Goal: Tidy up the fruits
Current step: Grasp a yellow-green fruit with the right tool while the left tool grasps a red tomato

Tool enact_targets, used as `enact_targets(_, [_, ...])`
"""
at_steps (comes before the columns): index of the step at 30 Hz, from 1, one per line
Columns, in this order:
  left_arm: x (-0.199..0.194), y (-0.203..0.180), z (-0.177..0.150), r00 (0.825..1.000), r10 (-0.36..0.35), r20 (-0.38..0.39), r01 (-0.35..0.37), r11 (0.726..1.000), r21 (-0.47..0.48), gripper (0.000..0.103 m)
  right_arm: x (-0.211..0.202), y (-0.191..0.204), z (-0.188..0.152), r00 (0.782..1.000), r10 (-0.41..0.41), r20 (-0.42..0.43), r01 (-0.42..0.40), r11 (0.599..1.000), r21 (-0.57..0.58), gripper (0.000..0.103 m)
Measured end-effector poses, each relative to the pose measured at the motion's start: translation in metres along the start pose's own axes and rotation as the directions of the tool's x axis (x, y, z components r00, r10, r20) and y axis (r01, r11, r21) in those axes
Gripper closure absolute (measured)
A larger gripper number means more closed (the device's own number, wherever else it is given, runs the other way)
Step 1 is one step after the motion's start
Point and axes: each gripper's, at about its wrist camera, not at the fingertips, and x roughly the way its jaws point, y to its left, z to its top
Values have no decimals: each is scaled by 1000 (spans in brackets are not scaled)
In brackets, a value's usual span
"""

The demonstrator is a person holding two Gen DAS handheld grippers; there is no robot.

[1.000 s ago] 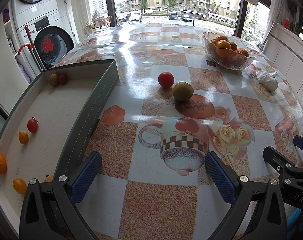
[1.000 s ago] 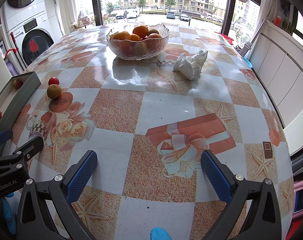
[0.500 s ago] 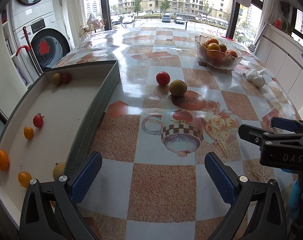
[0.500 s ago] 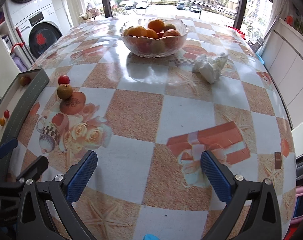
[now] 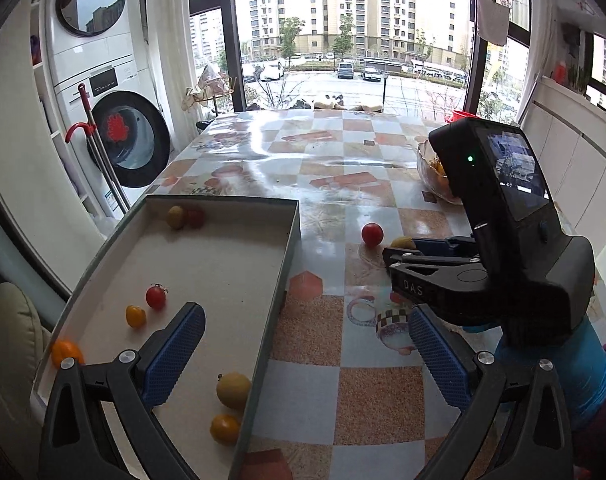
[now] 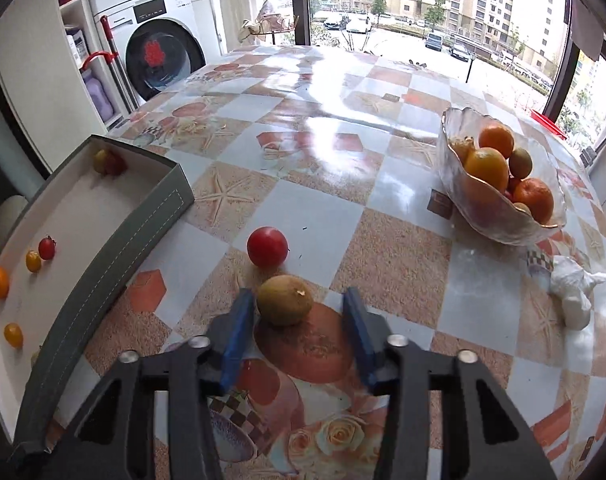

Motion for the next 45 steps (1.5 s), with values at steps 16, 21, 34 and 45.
enact_targets(16, [111, -72, 48, 988, -39, -152, 47, 998, 45, 15, -66, -101, -80, 1000, 15, 23, -20, 973, 228, 73])
enact_targets(21, [135, -70, 50, 981, -34, -190, 34, 999, -3, 29, -71, -100, -90, 999, 29, 28, -35, 973, 227, 73])
enact_targets(34, [95, -60, 22, 976, -107, -187, 102, 994, -38, 80, -77, -90, -100, 1000, 20, 18, -23, 979, 203, 73])
enact_targets(45, [41, -40, -43, 991, -69, -114, 66, 997, -36, 80, -88, -70, -125, 997, -39, 60, 28, 984, 177, 73])
